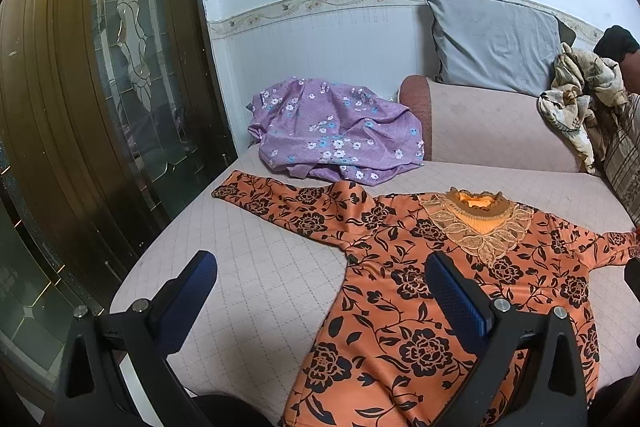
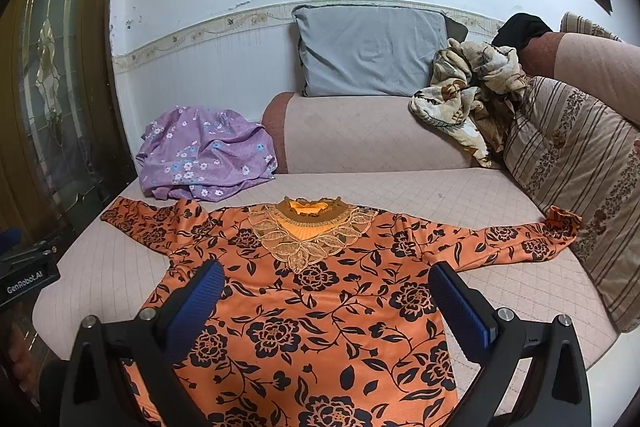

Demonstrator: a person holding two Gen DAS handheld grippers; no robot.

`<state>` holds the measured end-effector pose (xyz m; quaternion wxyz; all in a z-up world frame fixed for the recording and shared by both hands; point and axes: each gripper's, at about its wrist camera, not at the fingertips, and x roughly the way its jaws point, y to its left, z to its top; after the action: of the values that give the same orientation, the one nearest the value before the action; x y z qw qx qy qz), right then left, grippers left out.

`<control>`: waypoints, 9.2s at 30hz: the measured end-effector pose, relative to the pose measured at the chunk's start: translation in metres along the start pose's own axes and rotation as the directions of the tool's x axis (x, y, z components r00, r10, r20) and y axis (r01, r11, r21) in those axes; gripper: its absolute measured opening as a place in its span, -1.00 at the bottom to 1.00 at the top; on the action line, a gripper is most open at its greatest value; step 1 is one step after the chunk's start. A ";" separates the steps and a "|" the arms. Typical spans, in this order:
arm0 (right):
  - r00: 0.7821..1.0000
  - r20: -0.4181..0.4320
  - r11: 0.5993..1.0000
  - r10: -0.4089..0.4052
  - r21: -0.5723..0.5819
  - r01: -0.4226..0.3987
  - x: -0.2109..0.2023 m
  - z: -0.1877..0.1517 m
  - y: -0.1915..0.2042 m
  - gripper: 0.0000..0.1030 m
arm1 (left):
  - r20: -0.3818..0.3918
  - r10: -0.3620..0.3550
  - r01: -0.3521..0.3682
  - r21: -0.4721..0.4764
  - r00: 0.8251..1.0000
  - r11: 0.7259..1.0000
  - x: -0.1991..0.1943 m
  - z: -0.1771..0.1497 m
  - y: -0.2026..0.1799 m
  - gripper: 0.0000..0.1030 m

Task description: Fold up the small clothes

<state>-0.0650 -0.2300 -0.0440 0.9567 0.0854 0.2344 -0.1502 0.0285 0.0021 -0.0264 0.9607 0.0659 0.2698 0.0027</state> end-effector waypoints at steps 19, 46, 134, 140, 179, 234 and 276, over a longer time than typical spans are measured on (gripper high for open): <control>1.000 -0.020 1.000 -0.002 0.023 0.003 0.012 -0.002 -0.008 1.00 | -0.020 0.011 -0.011 0.015 1.000 1.000 0.013 -0.003 -0.003 1.00; 0.999 -0.042 0.988 -0.013 0.155 0.019 0.067 0.000 -0.069 1.00 | -0.146 -0.046 0.060 0.088 0.988 0.994 0.070 -0.011 -0.055 1.00; 0.845 -0.403 0.885 0.352 0.436 -0.161 0.336 -0.012 -0.158 -0.28 | -0.422 -0.282 0.287 -0.052 0.862 0.957 0.326 0.073 -0.042 -0.54; 0.875 -0.377 0.936 0.304 0.289 -0.201 0.325 -0.009 -0.129 -0.27 | -0.397 -0.078 -0.008 -0.213 0.915 0.977 0.350 0.069 0.105 0.32; 0.955 -0.111 0.871 0.274 0.449 -0.198 0.285 0.020 -0.181 0.02 | -0.161 -0.391 0.396 -0.003 0.906 0.918 0.264 0.178 -0.064 -0.86; 0.942 -0.305 0.922 0.143 0.387 -0.015 0.312 0.042 -0.207 -0.58 | -0.298 -0.109 0.163 0.160 0.948 0.974 0.289 -0.001 -0.091 0.41; 0.739 -0.512 0.803 0.438 0.593 -0.065 0.121 -0.106 -0.249 0.40 | -0.628 -0.401 0.413 -0.137 0.667 0.900 0.150 -0.135 0.040 0.50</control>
<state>-0.0893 -0.4689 -0.2169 0.7701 0.4274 0.4722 -0.0357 0.0876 0.0644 -0.2132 0.7848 0.0073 0.5893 -0.1916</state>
